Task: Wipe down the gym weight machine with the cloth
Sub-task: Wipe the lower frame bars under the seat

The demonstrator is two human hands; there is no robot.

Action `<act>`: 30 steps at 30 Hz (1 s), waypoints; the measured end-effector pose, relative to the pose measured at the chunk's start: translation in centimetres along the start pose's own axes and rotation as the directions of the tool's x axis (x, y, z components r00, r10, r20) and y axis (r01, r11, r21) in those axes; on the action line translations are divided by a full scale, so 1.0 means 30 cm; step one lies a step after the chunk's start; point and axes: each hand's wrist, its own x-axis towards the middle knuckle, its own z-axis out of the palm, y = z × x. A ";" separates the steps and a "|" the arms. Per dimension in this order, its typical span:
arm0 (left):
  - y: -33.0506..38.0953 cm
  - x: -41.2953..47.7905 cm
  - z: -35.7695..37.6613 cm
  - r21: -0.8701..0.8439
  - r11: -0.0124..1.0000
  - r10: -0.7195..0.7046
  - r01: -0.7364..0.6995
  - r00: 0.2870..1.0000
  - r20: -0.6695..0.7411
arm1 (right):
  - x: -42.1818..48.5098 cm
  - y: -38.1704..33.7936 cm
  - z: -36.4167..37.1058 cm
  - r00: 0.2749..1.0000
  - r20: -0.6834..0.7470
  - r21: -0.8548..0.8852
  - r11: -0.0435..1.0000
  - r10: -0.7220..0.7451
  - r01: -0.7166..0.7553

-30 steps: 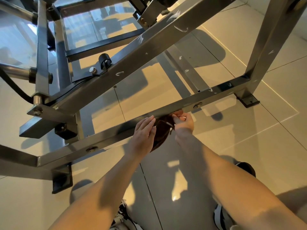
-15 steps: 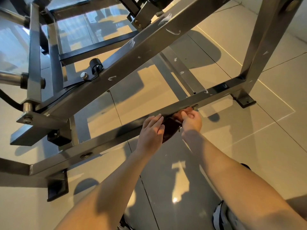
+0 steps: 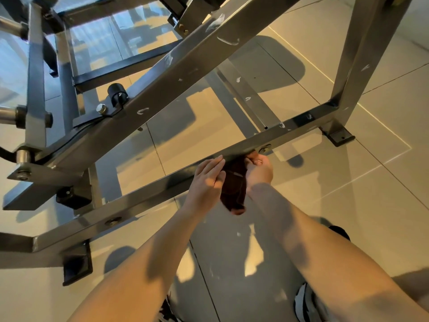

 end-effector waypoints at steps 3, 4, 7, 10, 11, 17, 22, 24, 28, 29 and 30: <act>0.013 -0.003 0.011 -0.060 0.998 -0.033 0.032 0.999 -0.030 | -0.063 0.032 0.035 0.995 0.083 -0.111 0.992 -0.047 0.056; 0.018 -0.003 0.016 -0.100 0.994 -0.050 0.046 0.998 -0.040 | -0.080 0.050 0.046 0.991 0.126 -0.109 0.992 -0.045 0.059; 0.027 -0.007 0.025 -0.149 0.987 -0.069 0.059 0.996 -0.061 | -0.096 0.076 0.043 0.963 0.269 -0.048 0.998 -0.035 0.050; 0.023 -0.007 0.009 -0.107 0.993 -0.060 0.056 0.998 -0.029 | -0.042 0.060 0.017 0.977 0.206 -0.094 0.993 -0.051 0.071; 0.019 -0.008 0.004 -0.091 0.994 -0.054 0.053 0.998 -0.011 | -0.026 0.043 0.002 0.986 0.160 -0.057 0.997 -0.040 0.050; 0.014 -0.009 -0.009 -0.081 0.995 -0.061 0.061 0.998 0.008 | -0.088 0.008 0.020 0.990 0.101 -0.051 0.993 -0.101 0.106; 0.029 -0.013 0.016 -0.154 0.984 -0.094 0.086 0.994 -0.048 | -0.117 -0.001 0.004 0.951 0.222 -0.094 0.966 -0.215 0.240; 0.039 -0.012 0.027 -0.177 0.979 -0.113 0.100 0.992 -0.060 | -0.059 -0.042 -0.028 0.969 0.113 -0.112 0.966 -0.220 0.232; 0.048 -0.012 0.042 -0.158 0.981 -0.130 0.114 0.987 -0.097 | -0.024 -0.065 -0.019 0.935 0.063 -0.247 0.902 -0.350 0.354; 0.051 -0.012 0.041 -0.164 0.980 -0.129 0.111 0.986 -0.104 | -0.037 -0.050 0.004 0.933 0.107 -0.228 0.905 -0.343 0.359; 0.049 -0.010 0.040 -0.171 0.980 -0.127 0.107 0.985 -0.114 | -0.052 -0.033 0.021 0.923 0.171 -0.217 0.901 -0.344 0.376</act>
